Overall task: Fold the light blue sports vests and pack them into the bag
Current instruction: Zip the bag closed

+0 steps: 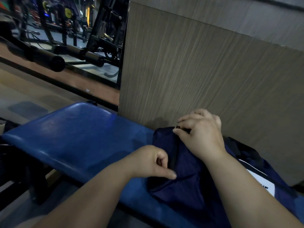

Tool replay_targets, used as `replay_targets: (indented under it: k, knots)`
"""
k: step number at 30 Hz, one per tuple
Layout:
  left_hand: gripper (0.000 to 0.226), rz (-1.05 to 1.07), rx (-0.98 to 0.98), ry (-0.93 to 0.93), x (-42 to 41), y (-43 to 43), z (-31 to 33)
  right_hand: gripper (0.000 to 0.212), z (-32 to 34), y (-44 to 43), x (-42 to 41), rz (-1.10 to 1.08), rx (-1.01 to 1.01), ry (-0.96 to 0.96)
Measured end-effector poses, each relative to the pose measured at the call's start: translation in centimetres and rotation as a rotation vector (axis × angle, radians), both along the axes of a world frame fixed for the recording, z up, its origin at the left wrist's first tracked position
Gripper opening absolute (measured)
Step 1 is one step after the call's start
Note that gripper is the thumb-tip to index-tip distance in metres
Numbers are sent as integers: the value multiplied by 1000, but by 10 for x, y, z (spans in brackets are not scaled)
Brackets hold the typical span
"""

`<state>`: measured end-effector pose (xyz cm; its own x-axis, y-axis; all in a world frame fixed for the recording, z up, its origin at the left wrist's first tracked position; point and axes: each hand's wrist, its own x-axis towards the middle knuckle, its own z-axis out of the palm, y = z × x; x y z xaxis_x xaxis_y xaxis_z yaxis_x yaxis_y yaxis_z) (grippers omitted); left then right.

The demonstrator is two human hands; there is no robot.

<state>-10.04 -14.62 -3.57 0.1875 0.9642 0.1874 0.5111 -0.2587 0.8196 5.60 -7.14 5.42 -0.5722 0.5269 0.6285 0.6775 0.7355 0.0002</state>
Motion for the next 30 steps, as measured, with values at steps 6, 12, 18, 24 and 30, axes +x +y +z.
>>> replay_targets:
  k: [6,12,18,24,30]
  knots:
    - [48,426,139,-236,18,20,3,10,12,5,-8,32,-378,-21]
    - [35,540,46,-177,33,30,9,7,8,16,-3,28,-571,27]
    - [23,449,-10,-256,42,33,6,14,3,20,12,86,-799,191]
    - [22,312,16,-212,36,25,2,21,2,40,16,-92,-683,222]
    - [21,380,4,-269,35,30,0,23,0,49,10,-97,-638,122]
